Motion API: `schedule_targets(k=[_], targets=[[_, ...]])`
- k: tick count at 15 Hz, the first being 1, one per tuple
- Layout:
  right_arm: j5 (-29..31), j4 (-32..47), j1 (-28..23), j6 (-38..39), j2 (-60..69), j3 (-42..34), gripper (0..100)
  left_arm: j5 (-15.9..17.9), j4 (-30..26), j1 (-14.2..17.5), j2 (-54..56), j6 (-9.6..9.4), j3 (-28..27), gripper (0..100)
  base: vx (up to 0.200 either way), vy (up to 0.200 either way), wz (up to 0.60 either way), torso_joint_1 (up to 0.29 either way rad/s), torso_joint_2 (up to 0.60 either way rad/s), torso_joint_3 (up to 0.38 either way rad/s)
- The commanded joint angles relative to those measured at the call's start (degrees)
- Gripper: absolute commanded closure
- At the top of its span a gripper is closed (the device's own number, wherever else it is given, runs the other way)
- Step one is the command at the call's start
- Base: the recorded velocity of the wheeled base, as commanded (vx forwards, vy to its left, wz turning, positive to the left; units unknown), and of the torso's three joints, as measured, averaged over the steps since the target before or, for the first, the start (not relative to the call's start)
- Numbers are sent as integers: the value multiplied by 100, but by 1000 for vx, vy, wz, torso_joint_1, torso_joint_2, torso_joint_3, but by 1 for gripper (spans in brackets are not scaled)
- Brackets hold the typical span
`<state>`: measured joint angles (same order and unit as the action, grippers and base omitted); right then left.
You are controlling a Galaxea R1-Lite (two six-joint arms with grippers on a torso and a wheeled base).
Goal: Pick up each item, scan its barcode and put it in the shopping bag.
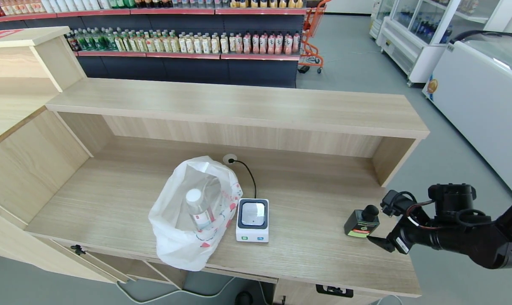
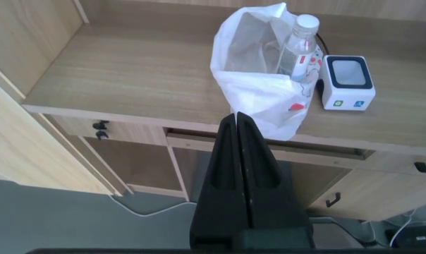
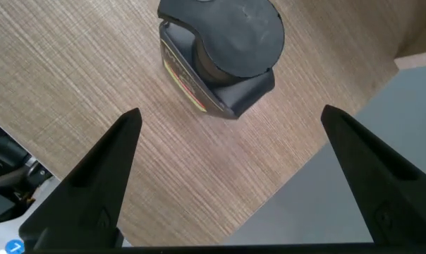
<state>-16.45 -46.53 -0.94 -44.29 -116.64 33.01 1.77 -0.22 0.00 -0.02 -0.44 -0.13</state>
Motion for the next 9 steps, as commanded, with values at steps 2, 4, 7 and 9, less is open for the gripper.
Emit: schedule_targets(k=[2,4,7,9], targets=[[1,-5,76,-1,-316,214,0,-1,-4,0,-6,0,-4,100,0,0,0,0,0,0],[1,-5,138,8,-465,364,0,-1,4,0,2,0,5,100,0,0,0,0,0,0],[1,-5,217,-1,-650,531,100,-1,-4,0,2,0,-4,100,0,0,0,0,0,0],[10,-5,305,-1,-781,671,100,-1,4,0,-6,0,5,100,0,0,0,0,0,0]])
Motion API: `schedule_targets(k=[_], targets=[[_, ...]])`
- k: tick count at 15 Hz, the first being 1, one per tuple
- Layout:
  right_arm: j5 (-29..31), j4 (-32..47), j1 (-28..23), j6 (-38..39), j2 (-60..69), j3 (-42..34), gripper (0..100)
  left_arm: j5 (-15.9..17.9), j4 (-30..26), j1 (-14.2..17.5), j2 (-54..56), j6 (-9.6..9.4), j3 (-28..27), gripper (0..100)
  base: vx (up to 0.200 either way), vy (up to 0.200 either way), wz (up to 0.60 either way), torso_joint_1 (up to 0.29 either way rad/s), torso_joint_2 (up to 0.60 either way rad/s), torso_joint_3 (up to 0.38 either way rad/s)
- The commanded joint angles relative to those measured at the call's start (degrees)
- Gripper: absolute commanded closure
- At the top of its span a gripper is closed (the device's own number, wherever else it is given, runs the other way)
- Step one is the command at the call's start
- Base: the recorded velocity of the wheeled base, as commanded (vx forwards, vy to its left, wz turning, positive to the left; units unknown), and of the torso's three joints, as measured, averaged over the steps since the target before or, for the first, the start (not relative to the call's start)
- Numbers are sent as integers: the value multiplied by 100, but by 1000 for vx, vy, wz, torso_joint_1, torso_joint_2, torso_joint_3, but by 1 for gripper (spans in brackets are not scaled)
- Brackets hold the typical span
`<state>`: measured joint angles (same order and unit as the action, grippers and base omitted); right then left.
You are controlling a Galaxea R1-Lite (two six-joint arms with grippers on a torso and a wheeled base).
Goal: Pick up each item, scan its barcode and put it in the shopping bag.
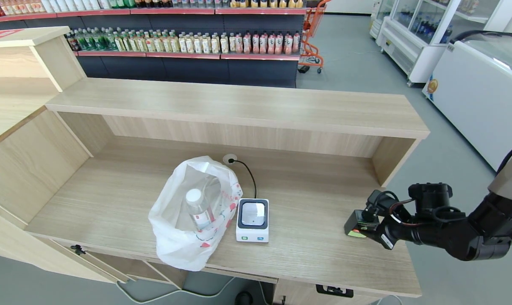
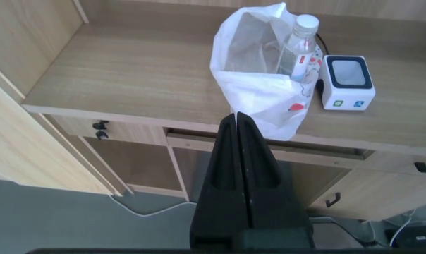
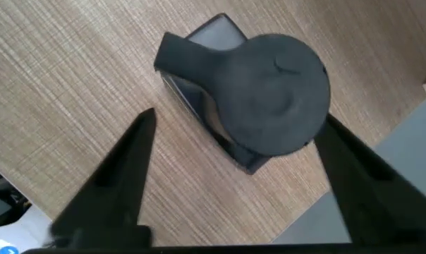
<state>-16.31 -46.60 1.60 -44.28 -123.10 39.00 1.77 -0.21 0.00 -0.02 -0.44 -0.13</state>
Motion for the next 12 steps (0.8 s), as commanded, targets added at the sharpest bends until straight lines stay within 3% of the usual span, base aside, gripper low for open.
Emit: schedule_targets(k=[1,6,8,12], targets=[[5,2,86,-2,-188,117,100,-1,3,0,2,0,-4,100,0,0,0,0,0,0],[-12,-7,69,33,93,-156,100,-1,3,0,2,0,5,100,0,0,0,0,0,0],[31,2,-45,16,770,-287,100,-1,-6,0,-6,0,5,100,0,0,0,0,0,0],[146,117,-880,-116,3380,-1096,100,-1,-6,0,-6,0,-4,100,0,0,0,0,0,0]])
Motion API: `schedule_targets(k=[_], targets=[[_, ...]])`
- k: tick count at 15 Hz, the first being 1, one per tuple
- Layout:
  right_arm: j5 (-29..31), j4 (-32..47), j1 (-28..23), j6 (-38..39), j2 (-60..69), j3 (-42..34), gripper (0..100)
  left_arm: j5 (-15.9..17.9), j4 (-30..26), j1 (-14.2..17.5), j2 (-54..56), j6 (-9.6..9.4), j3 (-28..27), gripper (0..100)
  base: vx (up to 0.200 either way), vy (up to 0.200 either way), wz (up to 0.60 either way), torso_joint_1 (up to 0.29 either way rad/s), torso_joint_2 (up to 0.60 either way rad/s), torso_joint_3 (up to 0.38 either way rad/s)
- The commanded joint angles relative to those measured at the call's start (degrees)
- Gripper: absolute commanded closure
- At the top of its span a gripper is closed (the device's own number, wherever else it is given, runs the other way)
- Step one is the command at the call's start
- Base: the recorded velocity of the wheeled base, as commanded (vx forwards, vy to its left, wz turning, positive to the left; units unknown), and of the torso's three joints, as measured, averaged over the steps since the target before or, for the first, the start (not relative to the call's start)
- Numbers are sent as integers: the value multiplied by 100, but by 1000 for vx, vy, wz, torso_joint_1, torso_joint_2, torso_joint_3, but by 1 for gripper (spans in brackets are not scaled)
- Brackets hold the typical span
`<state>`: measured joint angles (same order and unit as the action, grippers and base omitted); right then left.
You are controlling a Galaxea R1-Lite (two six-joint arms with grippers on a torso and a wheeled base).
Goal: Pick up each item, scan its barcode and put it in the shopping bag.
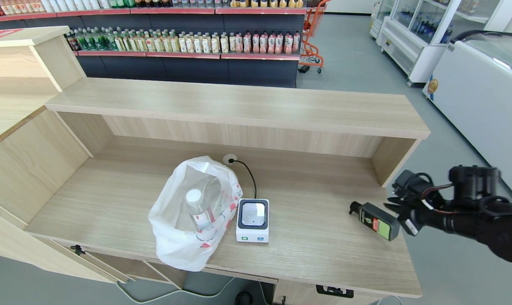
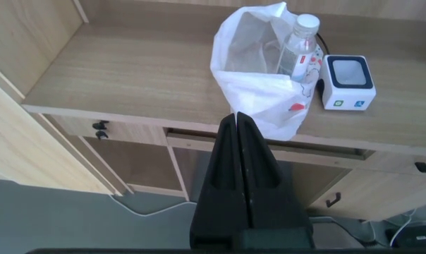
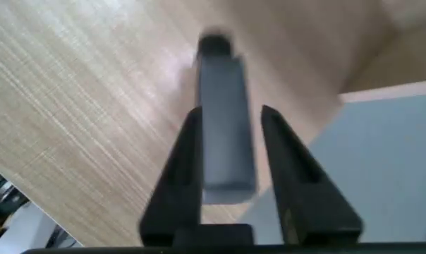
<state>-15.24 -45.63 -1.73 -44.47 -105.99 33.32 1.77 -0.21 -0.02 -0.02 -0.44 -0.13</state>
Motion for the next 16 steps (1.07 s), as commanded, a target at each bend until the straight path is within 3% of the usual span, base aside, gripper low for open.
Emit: schedule_targets(k=[1,4,7,9,10,13,16], targets=[[21,1,-715,-396,2091,-721,100,-1,3,2,2,0,5,100,0,0,0,0,0,0],[-120,37,-829,-879,2627,-967,100,-1,3,2,-6,0,5,100,0,0,0,0,0,0],[-49,151,-1101,-782,2592,-967,100,-1,3,2,-6,0,-4,100,0,0,0,0,0,0],[38,678,-1365,-457,2636,-967,100,-1,3,2,2,0,5,100,0,0,0,0,0,0],[65,836,-1488,-404,2636,-967,0,-1,-6,2,-6,0,-4,100,0,0,0,0,0,0],[197,907,-1497,237,2258,-853,0,-1,3,2,-6,0,-4,100,0,0,0,0,0,0],[803,872,-1532,791,1150,-519,0,-1,3,2,-6,0,5,100,0,0,0,0,0,0]])
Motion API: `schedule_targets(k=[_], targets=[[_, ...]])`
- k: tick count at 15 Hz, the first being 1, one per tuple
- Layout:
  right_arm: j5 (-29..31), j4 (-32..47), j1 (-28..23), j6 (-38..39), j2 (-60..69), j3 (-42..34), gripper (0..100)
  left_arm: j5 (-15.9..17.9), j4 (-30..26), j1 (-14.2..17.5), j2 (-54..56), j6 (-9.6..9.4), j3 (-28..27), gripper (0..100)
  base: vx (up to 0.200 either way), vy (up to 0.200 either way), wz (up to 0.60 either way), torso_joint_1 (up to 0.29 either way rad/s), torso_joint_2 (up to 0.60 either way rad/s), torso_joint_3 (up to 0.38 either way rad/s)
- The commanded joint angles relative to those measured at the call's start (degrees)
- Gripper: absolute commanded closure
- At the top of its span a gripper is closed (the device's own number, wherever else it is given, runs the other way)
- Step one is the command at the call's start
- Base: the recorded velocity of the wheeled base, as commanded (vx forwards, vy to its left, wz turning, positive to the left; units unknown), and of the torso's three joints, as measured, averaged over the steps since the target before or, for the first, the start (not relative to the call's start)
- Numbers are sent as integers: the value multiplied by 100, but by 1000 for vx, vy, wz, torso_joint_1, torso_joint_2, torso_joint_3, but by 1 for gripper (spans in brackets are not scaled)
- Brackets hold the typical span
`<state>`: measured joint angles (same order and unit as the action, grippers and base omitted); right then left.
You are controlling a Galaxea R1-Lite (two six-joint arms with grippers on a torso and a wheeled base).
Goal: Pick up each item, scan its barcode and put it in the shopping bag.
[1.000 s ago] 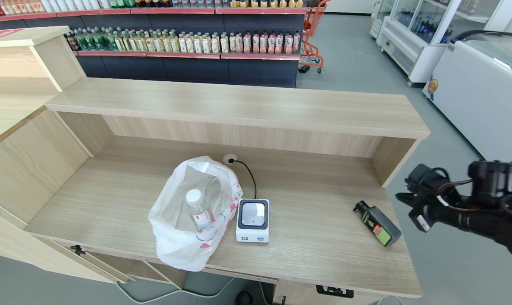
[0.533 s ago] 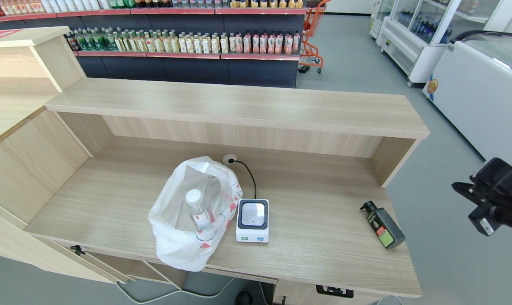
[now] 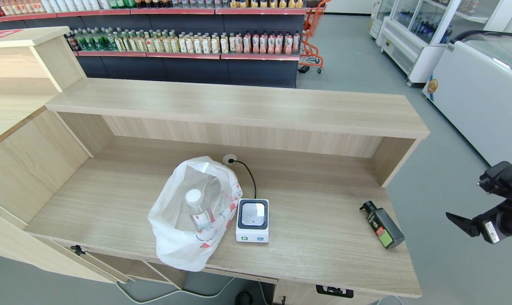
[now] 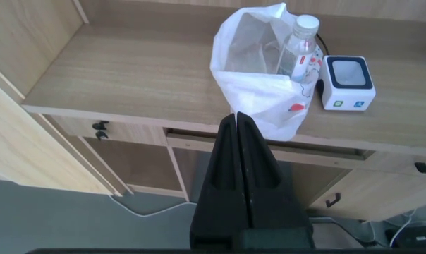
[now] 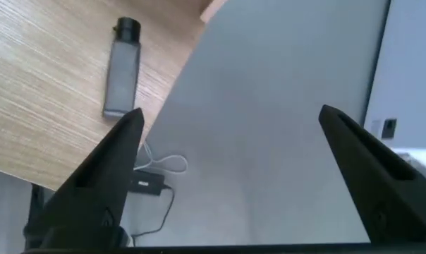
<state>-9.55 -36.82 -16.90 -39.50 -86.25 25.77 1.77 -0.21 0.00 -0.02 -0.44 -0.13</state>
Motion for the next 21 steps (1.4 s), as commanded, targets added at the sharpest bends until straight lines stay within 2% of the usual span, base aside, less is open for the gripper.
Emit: schedule_targets(k=[1,2,4,8,12,21], targets=[[436,-10,-15,478,-1245,455,0,-1,3,0,-6,0,-4,100,0,0,0,0,0,0],[480,-10,-7,566,-1412,543,0,-1,3,0,2,0,-4,100,0,0,0,0,0,0],[506,8,248,1357,-2045,868,0,-1,-6,0,-6,0,5,100,0,0,0,0,0,0],[497,43,477,1761,-2695,1035,0,-1,3,0,-6,0,-4,100,0,0,0,0,0,0],[489,43,1039,2649,-3117,1211,0,-1,-6,0,-6,0,5,100,0,0,0,0,0,0],[454,34,1364,3018,-3838,1976,0,-1,3,0,2,0,5,100,0,0,0,0,0,0]])
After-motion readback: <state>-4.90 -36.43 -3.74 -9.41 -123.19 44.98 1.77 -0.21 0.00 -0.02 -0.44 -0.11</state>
